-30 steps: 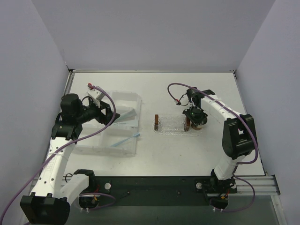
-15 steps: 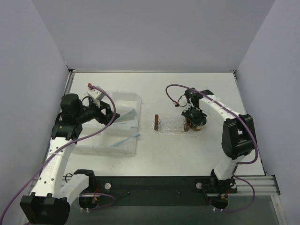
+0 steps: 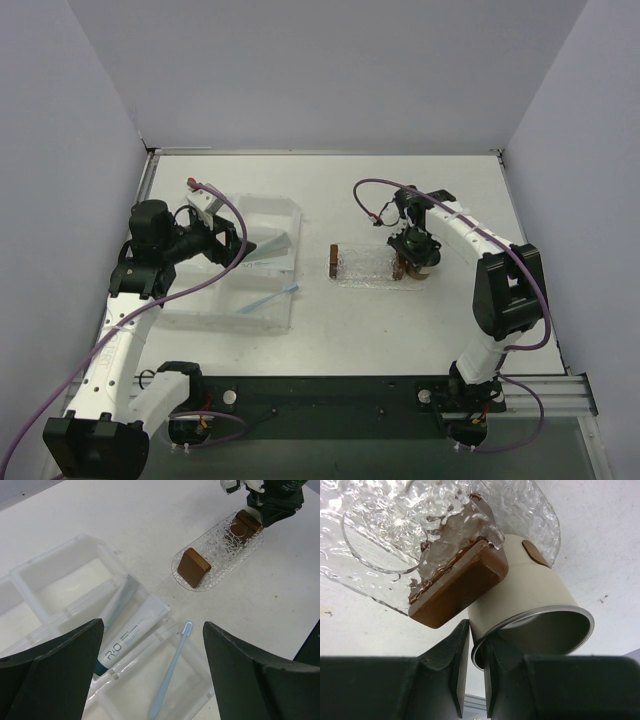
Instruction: Prepare toiletry sets of a toothbrush and toothpaste on the tray
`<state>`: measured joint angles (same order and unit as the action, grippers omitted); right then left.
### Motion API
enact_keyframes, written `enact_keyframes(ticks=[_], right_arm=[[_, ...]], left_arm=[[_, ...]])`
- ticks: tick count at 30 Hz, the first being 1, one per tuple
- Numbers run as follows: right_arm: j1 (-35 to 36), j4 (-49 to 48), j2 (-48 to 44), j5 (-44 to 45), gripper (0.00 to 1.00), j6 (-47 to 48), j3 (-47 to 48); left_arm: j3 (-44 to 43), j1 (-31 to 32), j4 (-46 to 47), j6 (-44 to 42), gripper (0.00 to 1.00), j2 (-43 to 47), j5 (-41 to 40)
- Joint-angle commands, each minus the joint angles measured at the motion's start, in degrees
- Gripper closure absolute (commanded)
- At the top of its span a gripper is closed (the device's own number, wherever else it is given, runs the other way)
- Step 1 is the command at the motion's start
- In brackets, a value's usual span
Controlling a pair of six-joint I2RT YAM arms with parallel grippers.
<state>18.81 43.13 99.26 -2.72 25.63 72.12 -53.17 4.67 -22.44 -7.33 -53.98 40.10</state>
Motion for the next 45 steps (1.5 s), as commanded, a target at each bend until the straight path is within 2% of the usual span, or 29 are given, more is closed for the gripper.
enact_keyframes(ticks=[1, 12, 21, 23, 28, 33, 45], right_arm=[[0.3, 3.0, 0.8, 1.1, 0.87, 0.1, 2.3], [0.5, 3.1, 0.7, 1.2, 0.85, -0.1, 1.7], [1.0, 3.2, -0.3, 1.4, 0.77, -0.6, 1.9], [1.1, 3.4, -0.7, 1.4, 0.72, -0.8, 2.2], [1.2, 3.7, -2.8, 1.5, 0.64, -1.4, 3.3], [1.2, 4.4, -5.4, 1.8, 0.61, -1.9, 4.3], [1.1, 6.1, -14.4, 1.9, 0.60, -4.3, 8.6]], left_arm=[[0.1, -0.4, 2.3, -0.6, 0.08, 0.9, 0.7], [0.3, -0.4, 2.1, -0.7, 0.08, 1.1, 0.7], [0.5, -0.4, 2.1, -0.7, 0.08, 1.2, 0.6], [0.6, -0.4, 2.2, -0.8, 0.08, 1.2, 0.6], [0.6, -0.4, 2.2, -0.8, 0.08, 1.2, 0.5], [0.6, -0.4, 2.3, -0.8, 0.08, 1.2, 0.5], [-1.3, -0.3, 2.4, -1.4, 0.08, -0.7, -2.6]])
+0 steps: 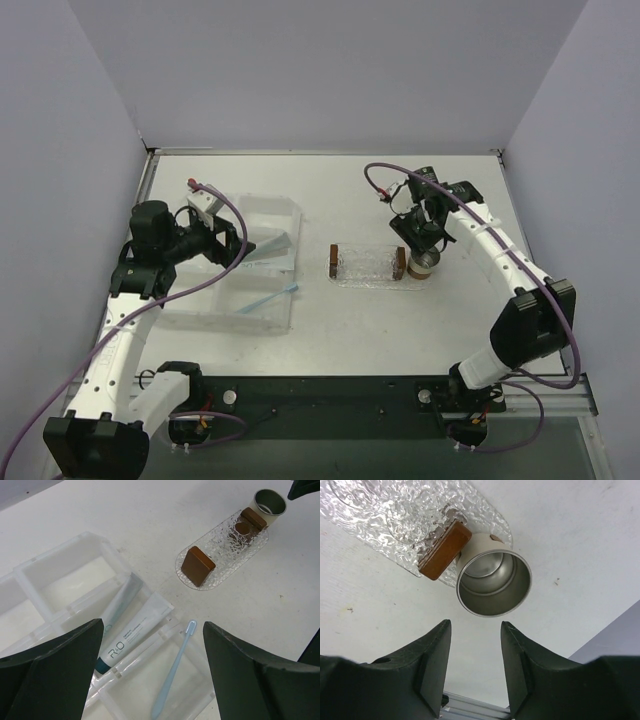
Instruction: Prepare toiletry sets of a toothbrush and toothpaste on the tray
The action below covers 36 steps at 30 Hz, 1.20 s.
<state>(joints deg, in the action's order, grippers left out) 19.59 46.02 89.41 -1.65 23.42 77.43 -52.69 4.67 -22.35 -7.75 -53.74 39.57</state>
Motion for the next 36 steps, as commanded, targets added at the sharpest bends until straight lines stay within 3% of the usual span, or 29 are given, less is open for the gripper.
enact_keyframes(ticks=[1, 7, 11, 17, 25, 36], right_arm=[[0.3, 2.9, -4.9, 0.3, 0.60, -2.6, 4.2], [0.5, -1.1, -7.9, -6.5, 0.61, -6.1, 4.7], [1.3, -4.8, -10.0, -7.0, 0.61, -5.8, 3.7], [2.1, -7.4, -11.9, -9.2, 0.61, -5.8, 2.2], [5.0, -10.3, -14.3, -9.7, 0.61, -6.1, -2.1], [6.5, -11.7, -15.6, -11.6, 0.62, -5.4, -4.6]], left_arm=[[-2.2, -0.3, 2.2, -1.1, 0.08, -1.5, -2.4], [-4.8, -0.3, 2.6, -2.0, 0.08, -6.1, -5.6], [-7.0, 0.3, -0.2, -8.1, 0.09, -10.6, -4.1], [-9.5, 1.4, 0.2, -10.3, 0.09, -17.4, -4.9], [-11.6, 11.4, -0.2, -14.2, 0.16, -23.2, -18.8], [-11.0, 18.8, 4.2, -18.5, 0.24, -31.3, -30.3]])
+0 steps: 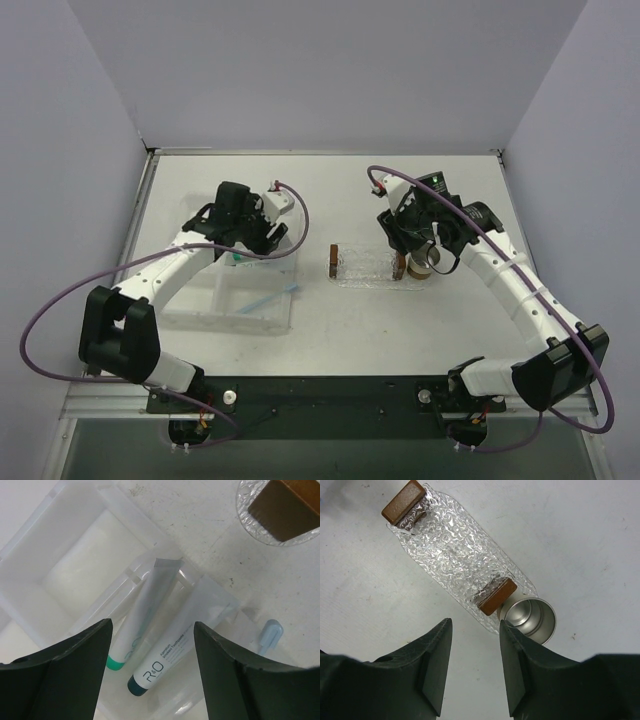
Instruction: Prepare toiletry sets of a toothbrush and toothpaste on the tray
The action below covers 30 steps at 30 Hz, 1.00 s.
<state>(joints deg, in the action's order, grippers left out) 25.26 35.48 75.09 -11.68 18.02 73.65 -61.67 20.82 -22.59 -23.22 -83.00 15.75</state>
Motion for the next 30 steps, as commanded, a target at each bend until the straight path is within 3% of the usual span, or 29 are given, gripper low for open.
enact_keyframes(ticks=[1, 10, 30], right_arm=[[0.8, -1.1, -1.3, -1.7, 0.62, 0.0, -0.9], [0.9, -1.2, -0.5, -1.5, 0.62, 0.6, -1.3], [1.1, -1.1, 0.6, -1.7, 0.62, 0.8, -1.7]], left_arm=[[-2.3, 3.5, 4.7, -3.5, 0.24, -2.6, -8.1], [-5.0, 7.4, 2.1, -3.8, 0.31, -9.4, -16.6], [-1.4, 7.8, 4.3, -1.7, 0.32, -9.8, -19.3]])
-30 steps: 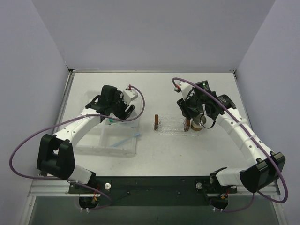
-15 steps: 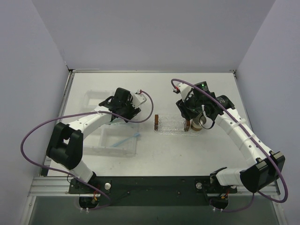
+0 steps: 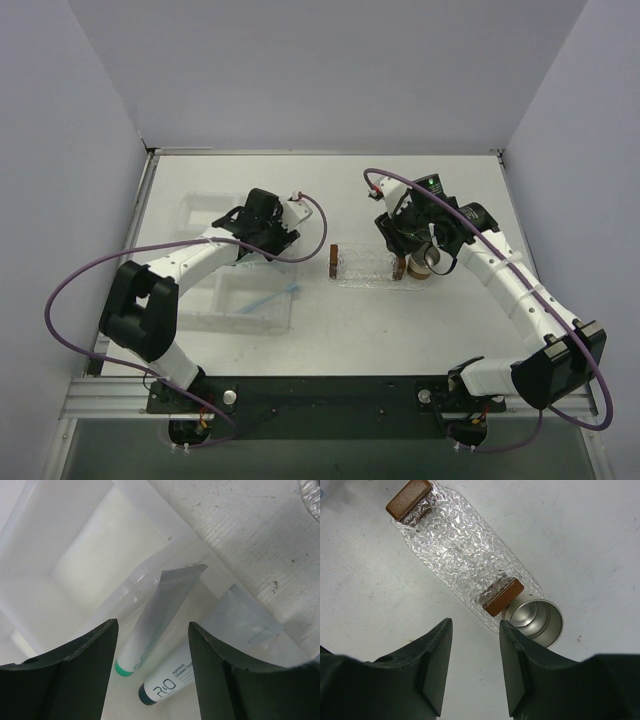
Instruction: Prepare toiletry sets of a toothbrush and toothpaste on the tray
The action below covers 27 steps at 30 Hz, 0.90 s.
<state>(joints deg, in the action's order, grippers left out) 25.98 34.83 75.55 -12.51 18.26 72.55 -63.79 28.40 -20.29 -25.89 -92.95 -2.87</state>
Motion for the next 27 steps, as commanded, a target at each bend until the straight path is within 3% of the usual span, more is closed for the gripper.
enact_keyframes(ticks=[1, 27], right_arm=[[0.4, -0.5, 0.2, -0.8, 0.62, 0.5, -0.6], [0.3, -0.2, 1.2, -1.1, 0.62, 0.5, -1.1]], left_arm=[[0.9, 0.2, 2.1, 1.1, 0.32, 0.3, -0.6], [2.3, 0.2, 3.0, 0.8, 0.39, -2.9, -0.3]])
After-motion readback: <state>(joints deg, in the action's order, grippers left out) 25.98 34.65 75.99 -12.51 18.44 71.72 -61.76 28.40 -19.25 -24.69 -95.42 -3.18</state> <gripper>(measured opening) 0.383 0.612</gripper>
